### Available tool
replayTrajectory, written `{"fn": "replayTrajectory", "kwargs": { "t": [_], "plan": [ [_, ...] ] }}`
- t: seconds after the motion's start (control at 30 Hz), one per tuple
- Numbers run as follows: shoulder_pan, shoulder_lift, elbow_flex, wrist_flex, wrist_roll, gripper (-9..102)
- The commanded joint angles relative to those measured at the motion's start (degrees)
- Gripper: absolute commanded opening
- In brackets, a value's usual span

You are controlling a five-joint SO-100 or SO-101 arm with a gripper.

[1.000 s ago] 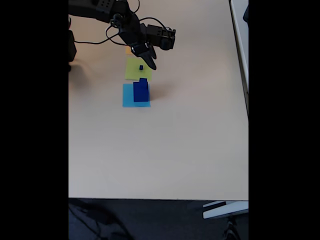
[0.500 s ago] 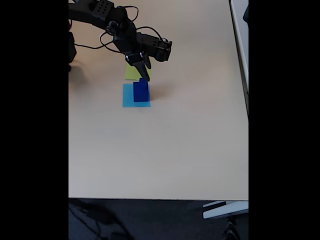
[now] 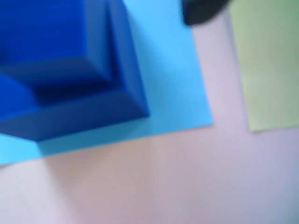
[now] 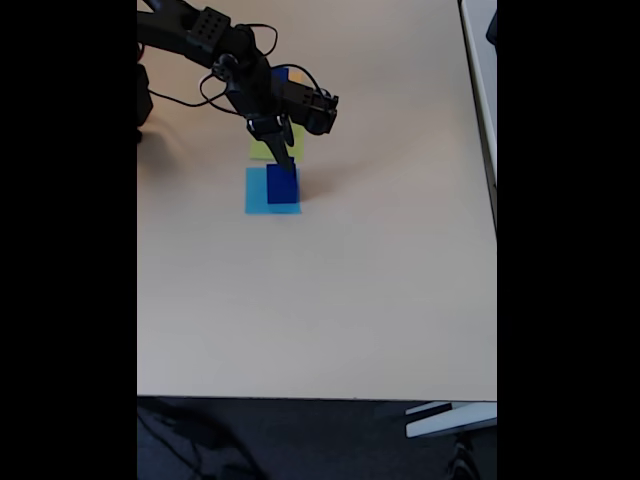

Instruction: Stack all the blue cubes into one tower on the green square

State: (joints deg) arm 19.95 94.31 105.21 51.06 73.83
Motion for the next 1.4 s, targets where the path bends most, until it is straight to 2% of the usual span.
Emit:
{"fn": "replayTrajectory", "kwargs": {
  "t": [0.0, 0.77, 1.17, 1.37],
  "plan": [
    [0.53, 0.18, -0.09, -1.58, -0.7, 23],
    [2.11, -0.53, 2.2, -3.43, -2.9, 20],
    [2.29, -0.53, 2.46, -3.52, -2.55, 5],
    [1.76, 0.09, 2.37, -3.25, -2.2, 3]
  ]
}}
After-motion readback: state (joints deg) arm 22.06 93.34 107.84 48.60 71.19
